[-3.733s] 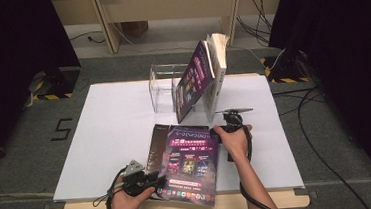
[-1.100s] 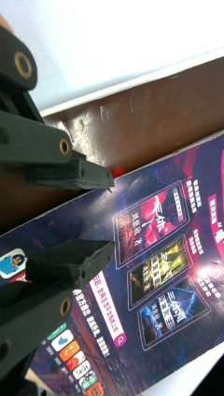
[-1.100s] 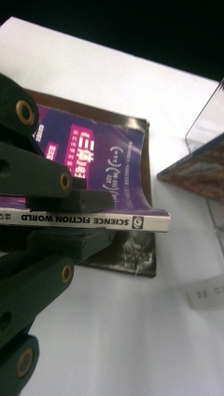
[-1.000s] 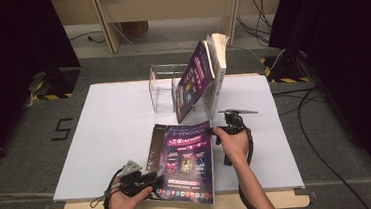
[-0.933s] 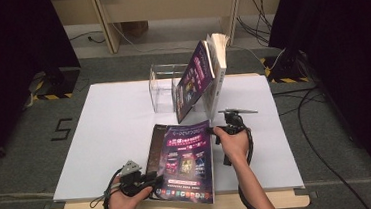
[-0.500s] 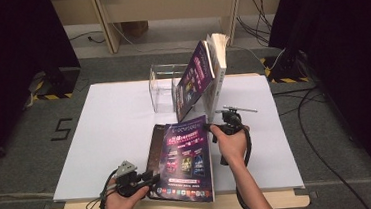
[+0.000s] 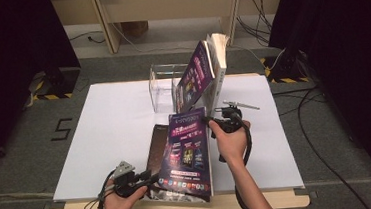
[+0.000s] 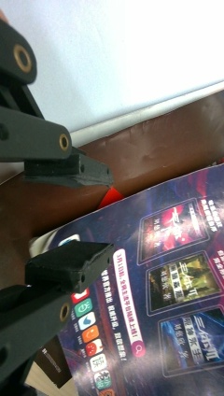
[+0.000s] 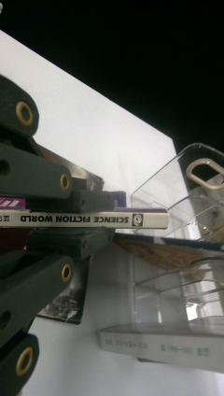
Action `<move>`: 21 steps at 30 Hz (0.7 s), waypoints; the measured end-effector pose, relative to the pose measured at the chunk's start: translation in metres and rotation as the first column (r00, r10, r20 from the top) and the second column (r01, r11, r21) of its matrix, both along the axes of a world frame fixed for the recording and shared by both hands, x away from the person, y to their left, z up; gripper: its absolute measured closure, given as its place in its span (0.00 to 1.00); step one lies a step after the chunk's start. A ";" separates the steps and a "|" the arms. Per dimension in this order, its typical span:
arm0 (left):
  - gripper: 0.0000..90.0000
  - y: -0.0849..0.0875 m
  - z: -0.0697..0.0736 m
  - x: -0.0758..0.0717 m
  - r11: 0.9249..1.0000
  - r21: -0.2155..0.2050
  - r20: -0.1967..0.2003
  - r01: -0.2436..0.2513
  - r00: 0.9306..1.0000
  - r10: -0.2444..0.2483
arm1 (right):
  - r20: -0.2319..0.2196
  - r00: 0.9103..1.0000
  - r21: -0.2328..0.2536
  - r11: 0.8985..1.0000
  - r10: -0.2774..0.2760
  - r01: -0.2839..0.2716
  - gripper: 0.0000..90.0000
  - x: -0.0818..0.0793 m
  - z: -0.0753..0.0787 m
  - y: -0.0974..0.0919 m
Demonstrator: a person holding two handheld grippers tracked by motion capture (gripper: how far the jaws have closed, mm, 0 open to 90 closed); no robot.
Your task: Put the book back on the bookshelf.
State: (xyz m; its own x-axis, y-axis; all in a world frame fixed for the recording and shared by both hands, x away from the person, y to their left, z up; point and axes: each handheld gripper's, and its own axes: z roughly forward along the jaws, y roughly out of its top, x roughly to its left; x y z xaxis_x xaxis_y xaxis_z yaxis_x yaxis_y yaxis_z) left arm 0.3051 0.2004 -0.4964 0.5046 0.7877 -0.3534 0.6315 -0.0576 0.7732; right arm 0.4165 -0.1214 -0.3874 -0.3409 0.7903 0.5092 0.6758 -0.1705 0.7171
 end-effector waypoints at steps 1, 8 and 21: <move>0.66 0.000 0.000 0.000 1.000 -0.001 0.000 -0.002 1.000 0.002 | 0.013 1.000 -0.002 1.000 0.000 0.000 0.93 -0.001 0.002 0.001; 0.66 0.001 0.000 0.000 1.000 -0.004 0.001 -0.005 1.000 0.005 | 0.087 0.996 0.000 1.000 -0.015 0.015 0.93 -0.007 0.014 0.004; 0.66 0.001 0.000 -0.001 1.000 -0.003 0.008 -0.010 1.000 0.010 | 0.242 0.969 0.009 0.999 -0.044 0.043 0.93 -0.016 0.045 0.005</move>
State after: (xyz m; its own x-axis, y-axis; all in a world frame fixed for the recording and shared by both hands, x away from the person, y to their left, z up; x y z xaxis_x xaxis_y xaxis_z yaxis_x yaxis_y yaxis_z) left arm 0.3042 0.2018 -0.4962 0.4995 0.7917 -0.3517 0.6256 -0.0488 0.7786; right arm 0.4008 -0.1165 -0.3422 -0.4194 0.8056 0.4184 0.4739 -0.1988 0.8578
